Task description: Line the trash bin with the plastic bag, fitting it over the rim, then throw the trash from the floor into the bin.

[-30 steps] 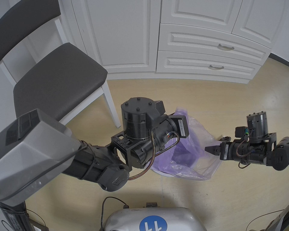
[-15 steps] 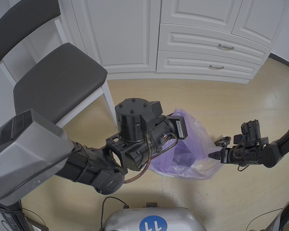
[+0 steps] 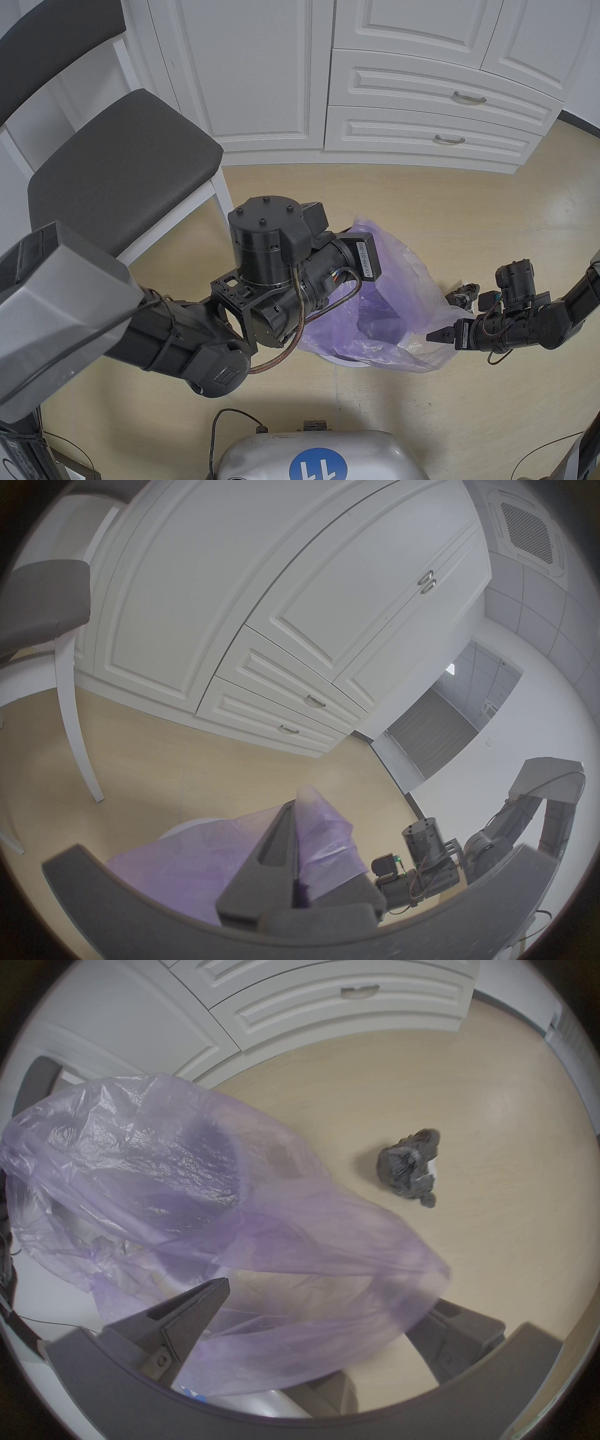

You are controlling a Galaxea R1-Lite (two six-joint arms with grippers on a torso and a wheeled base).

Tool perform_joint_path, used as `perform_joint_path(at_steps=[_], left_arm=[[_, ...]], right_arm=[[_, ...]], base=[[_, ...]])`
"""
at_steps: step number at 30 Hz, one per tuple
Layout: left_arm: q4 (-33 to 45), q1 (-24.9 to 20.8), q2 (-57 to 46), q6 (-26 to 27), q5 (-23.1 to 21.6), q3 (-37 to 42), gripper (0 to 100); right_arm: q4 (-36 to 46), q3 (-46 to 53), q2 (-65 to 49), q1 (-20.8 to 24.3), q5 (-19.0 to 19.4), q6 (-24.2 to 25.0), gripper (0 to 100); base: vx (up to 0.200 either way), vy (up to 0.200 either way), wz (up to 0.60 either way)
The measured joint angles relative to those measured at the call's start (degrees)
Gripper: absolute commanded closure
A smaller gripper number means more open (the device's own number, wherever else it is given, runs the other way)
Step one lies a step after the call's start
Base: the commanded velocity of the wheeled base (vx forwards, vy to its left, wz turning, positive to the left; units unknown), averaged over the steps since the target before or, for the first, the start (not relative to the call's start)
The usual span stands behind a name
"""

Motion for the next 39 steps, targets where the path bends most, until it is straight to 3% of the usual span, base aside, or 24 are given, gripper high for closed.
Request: perform_joint_path(at_steps=[1,4,13,25,39], left_arm=[[0.00,0.07,-0.07,0.00,0.02,0.00,100],[-0.02,0.24,-0.22,-0.02,0.00,0.04,100],[0.32,0.16,-0.49,0.17,0.06,0.20,100],[1.48,-0.28,-3.22,2.22,0.06,1.38,100],[2.55,1.04,5.07,0.34,-0.22,-7.35,100]], right_arm=[[-0.09,-0.15,0.44,-0.23,1.44,0.72,100],[-2.08,-0.44,1.46,-0.72,3.68,2.71,100],[-9.37,1.73,1.24,-1.08,4.13,5.21,100],[-9.14,3.52,-10.68,-0.83,4.38,6.08,100],[-6.94,5.49,-23.60,0.44,4.53,5.78,100]], base=[[0.000,0.000,0.00],[0.000,0.000,0.00],[0.000,0.000,0.00],[0.000,0.000,0.00],[0.000,0.000,0.00]])
